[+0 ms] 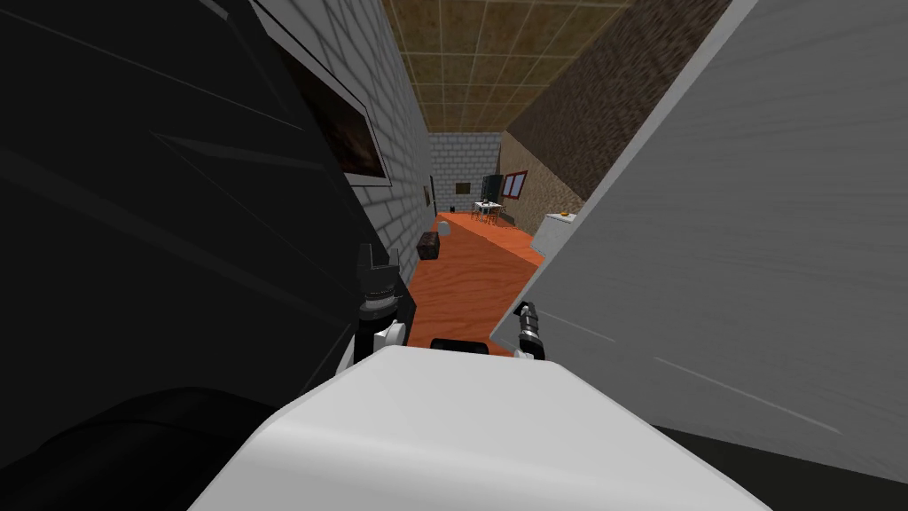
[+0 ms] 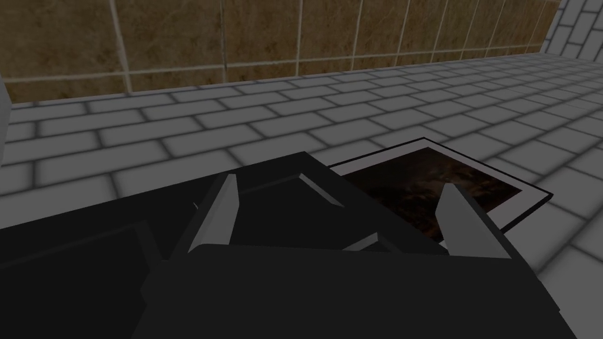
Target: Push the door open
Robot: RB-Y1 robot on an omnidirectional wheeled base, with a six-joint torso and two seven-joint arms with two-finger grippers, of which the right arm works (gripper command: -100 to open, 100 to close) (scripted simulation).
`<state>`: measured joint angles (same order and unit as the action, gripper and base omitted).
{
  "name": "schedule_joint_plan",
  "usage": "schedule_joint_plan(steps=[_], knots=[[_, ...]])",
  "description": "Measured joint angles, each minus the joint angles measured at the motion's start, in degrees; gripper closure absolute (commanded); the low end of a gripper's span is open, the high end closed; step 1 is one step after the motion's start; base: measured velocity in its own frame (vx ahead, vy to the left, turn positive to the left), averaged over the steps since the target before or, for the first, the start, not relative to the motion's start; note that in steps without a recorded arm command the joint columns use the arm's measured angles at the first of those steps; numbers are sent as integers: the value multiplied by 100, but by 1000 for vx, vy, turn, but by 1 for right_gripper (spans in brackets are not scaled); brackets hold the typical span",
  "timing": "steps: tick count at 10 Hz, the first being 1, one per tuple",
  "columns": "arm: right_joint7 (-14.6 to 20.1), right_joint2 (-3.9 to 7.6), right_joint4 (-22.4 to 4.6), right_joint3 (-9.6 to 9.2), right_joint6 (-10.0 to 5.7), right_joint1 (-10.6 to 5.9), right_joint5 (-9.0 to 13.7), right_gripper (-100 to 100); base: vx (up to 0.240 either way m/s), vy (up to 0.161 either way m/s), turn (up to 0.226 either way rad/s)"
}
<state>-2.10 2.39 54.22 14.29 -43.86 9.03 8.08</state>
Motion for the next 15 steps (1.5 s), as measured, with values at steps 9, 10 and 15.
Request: schedule_joint_plan(steps=[9,10,15], knots=[[-23,-9,-24,39,45,46,28,100,39,7,-12],[-37,-1,-10,90,86,45,57,100,197,-35,-54],[-106,46,43,424,166,-3,252,100,219,1,-62]])
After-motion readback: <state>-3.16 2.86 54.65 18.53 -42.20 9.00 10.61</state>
